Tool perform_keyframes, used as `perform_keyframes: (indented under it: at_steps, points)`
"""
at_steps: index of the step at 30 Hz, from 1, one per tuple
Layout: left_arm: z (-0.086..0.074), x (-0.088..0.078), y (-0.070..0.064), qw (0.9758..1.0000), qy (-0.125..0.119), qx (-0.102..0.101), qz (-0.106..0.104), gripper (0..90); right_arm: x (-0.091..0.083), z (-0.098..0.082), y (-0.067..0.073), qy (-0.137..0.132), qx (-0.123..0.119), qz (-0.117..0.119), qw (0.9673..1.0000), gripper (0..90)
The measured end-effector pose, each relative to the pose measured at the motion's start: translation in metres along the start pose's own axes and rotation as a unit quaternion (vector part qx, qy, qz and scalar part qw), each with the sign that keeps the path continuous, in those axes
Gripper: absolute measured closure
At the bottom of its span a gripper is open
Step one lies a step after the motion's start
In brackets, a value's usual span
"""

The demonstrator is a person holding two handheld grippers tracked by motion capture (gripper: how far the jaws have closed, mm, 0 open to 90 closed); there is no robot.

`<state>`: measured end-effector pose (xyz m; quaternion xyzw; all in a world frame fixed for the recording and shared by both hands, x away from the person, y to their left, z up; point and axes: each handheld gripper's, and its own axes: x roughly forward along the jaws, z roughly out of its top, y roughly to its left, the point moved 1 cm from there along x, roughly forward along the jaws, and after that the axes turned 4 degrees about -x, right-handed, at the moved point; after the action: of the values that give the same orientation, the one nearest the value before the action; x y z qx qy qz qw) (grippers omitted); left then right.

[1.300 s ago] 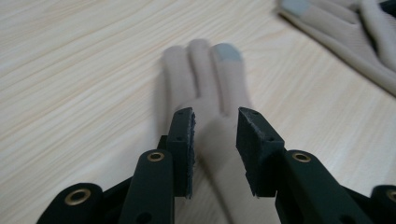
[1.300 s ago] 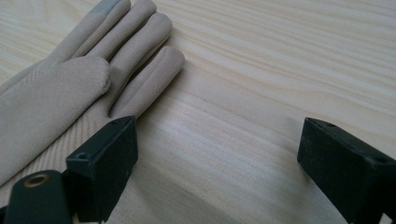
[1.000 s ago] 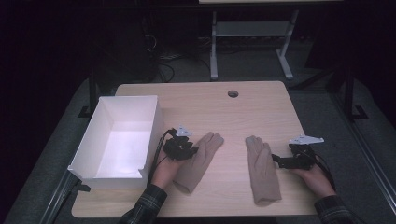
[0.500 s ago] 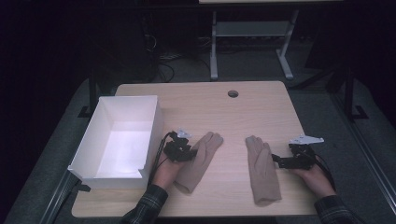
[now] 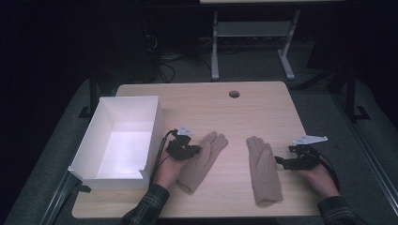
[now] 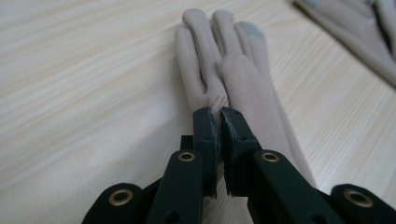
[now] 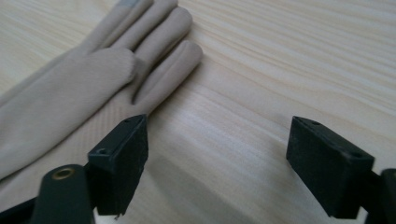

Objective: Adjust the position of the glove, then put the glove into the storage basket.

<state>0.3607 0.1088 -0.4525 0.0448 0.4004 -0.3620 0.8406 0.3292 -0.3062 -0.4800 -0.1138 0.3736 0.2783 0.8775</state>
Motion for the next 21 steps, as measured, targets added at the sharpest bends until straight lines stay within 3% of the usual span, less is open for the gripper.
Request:
perform_keyframes:
  at_steps: [3,11,14,21]
  points:
    - [0.004,-0.001,-0.002,0.9999,-0.01,-0.005,-0.005,84.9,-0.01,-0.001,0.003,-0.003,0.005,0.025,0.9997,43.3]
    - [0.009,-0.002,-0.005,0.9996,-0.015,-0.011,-0.019,84.8,-0.015,-0.005,0.022,0.015,-0.034,0.095,0.9948,80.5]
    - [0.009,-0.004,-0.006,0.9996,-0.014,-0.012,-0.023,84.8,-0.012,-0.002,0.028,0.016,-0.046,0.108,0.993,85.4]
    - [0.01,-0.008,-0.007,0.9993,-0.02,-0.018,-0.027,84.8,-0.002,0.007,0.045,0.012,-0.057,0.142,0.9882,85.6]
